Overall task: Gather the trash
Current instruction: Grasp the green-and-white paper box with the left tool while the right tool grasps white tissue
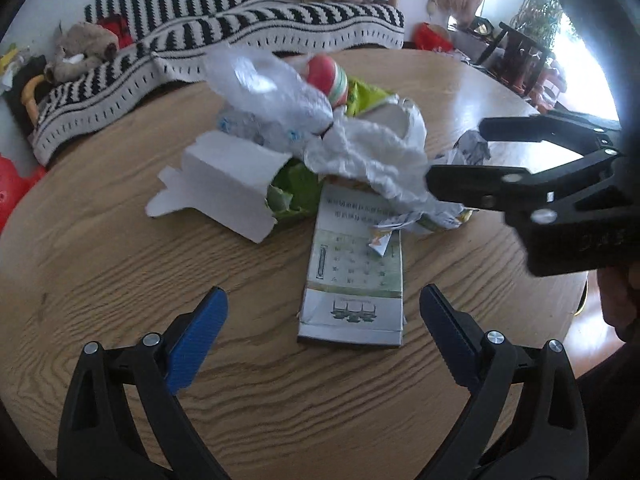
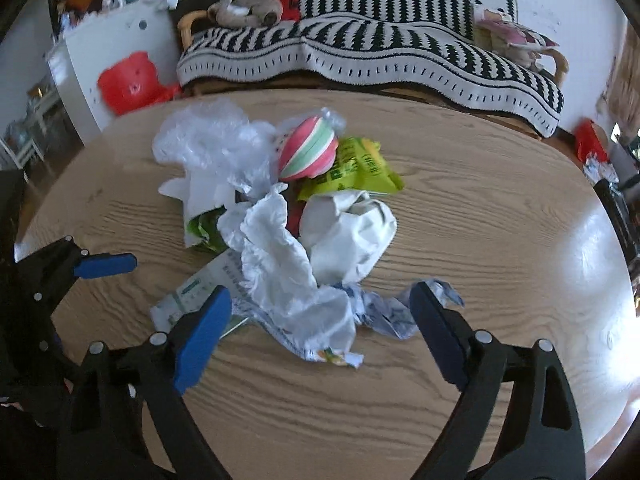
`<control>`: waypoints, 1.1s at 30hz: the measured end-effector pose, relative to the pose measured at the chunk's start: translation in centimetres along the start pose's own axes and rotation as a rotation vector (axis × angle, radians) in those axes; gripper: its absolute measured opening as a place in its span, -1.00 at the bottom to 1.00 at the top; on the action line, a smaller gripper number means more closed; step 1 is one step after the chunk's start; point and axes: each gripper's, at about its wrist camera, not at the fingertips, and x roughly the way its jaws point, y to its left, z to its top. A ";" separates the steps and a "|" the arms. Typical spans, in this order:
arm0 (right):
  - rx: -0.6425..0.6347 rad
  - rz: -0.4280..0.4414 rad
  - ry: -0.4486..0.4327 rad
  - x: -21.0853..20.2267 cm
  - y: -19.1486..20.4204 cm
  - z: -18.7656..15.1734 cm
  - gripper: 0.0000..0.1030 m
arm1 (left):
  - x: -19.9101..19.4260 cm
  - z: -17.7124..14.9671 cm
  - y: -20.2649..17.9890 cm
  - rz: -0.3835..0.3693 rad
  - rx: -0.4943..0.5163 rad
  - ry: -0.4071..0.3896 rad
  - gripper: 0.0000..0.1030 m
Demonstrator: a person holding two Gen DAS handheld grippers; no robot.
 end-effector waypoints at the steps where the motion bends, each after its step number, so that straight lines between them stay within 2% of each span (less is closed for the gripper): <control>1: -0.003 0.005 0.006 0.6 0.2 0.1 0.62 | 0.3 0.0 0.0 -0.006 -0.001 0.002 0.82; 9: -0.009 0.017 0.034 3.6 0.8 1.0 0.26 | 1.7 0.2 -0.1 -0.029 0.006 0.004 0.82; 12: -0.032 0.011 0.041 4.3 1.5 1.1 0.14 | 2.2 0.0 -0.3 -0.013 0.028 0.010 0.82; 14: -0.053 0.001 0.042 4.6 2.0 1.0 -0.06 | 2.3 0.0 -0.7 -0.005 0.045 0.004 0.82; 15: -0.053 -0.002 0.040 4.6 2.0 1.0 -0.23 | 2.3 -0.1 -0.9 0.000 0.051 0.004 0.82; 16: -0.045 0.013 0.041 4.5 1.9 1.0 -0.58 | 2.3 -0.1 -1.0 0.002 0.054 0.003 0.82; 18: -0.027 0.030 0.026 3.9 1.6 1.1 -0.67 | 2.3 -0.1 -1.1 0.003 0.048 0.005 0.75; 20: -0.014 0.043 0.008 3.1 1.3 1.3 -0.70 | 2.2 0.1 -1.1 0.024 0.044 -0.007 0.47; 21: -0.006 0.049 -0.001 2.7 1.2 1.4 -0.70 | 2.0 0.2 -1.1 0.021 0.043 -0.010 0.20; 22: 0.010 0.054 -0.018 2.0 0.8 1.5 -0.70 | 1.9 0.3 -1.0 0.020 0.041 -0.008 0.14; 26: 0.051 0.073 -0.054 0.1 -0.3 1.7 -0.70 | 1.3 0.5 -0.4 -0.006 0.003 0.013 0.11; 33: 0.127 0.097 -0.086 -2.3 -2.5 1.2 -0.70 | -2.4 0.8 0.1 0.001 -0.037 -0.036 0.11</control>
